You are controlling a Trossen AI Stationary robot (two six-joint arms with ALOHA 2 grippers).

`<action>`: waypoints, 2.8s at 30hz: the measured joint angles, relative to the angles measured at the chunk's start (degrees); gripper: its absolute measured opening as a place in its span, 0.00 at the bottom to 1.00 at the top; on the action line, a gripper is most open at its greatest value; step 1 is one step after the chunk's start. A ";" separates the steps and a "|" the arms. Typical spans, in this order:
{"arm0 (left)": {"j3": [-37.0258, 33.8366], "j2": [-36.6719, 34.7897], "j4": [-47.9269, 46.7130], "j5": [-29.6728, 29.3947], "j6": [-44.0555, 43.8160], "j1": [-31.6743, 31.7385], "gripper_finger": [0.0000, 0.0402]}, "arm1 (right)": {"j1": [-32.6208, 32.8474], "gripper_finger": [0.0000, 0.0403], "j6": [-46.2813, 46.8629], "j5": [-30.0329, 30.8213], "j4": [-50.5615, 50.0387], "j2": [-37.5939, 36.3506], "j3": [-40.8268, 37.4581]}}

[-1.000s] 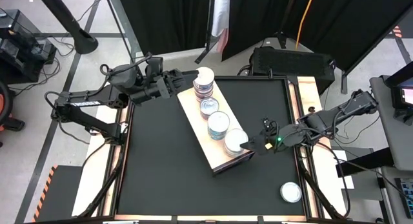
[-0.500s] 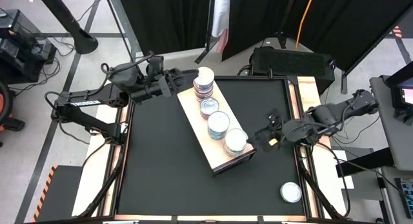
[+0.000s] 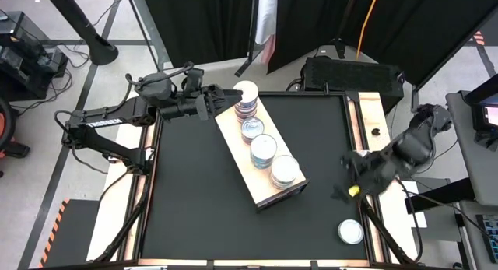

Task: Stack canned seafood by type on shelf
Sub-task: Stack the green tuna can on top of the stacked green tuna can on the shelf

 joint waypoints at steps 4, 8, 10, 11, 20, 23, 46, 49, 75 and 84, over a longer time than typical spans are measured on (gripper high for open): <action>0.01 -0.47 -1.05 2.12 0.26 0.55 0.83 | 6.88 0.93 8.77 -5.91 -5.37 3.73 -0.02; 0.04 -0.42 -3.22 3.57 0.61 0.60 0.83 | 11.08 0.92 18.98 -6.06 -10.73 7.13 -0.02; 0.02 -0.40 -4.07 4.47 1.35 0.60 0.83 | 12.21 0.87 21.55 -7.07 -12.05 9.00 -0.29; 0.02 -0.42 -4.19 4.78 1.56 0.57 0.83 | 12.73 0.85 22.14 -7.35 -11.51 9.61 -1.11; 0.02 -0.94 -5.43 5.02 1.75 0.56 0.83 | 14.66 0.43 22.00 -11.88 8.48 12.58 -17.88; -0.01 -1.18 -5.80 5.36 1.56 0.21 0.83 | 14.64 0.26 21.82 -15.59 15.03 12.55 -23.72; 0.00 -2.43 -6.93 6.39 -0.04 -1.12 0.83 | 14.64 0.00 21.82 -15.96 30.13 13.56 -37.19; 0.00 -2.43 -6.89 6.39 -0.02 -1.12 0.83 | 14.64 0.00 21.17 -15.90 29.70 13.59 -37.20; 0.00 -2.41 -7.92 6.29 0.55 -0.96 0.83 | 3.32 0.00 6.80 -11.33 36.44 20.88 -37.18; -0.02 -2.70 -10.06 6.12 0.39 -0.99 0.83 | 1.85 0.00 4.29 -11.53 31.81 13.15 -37.28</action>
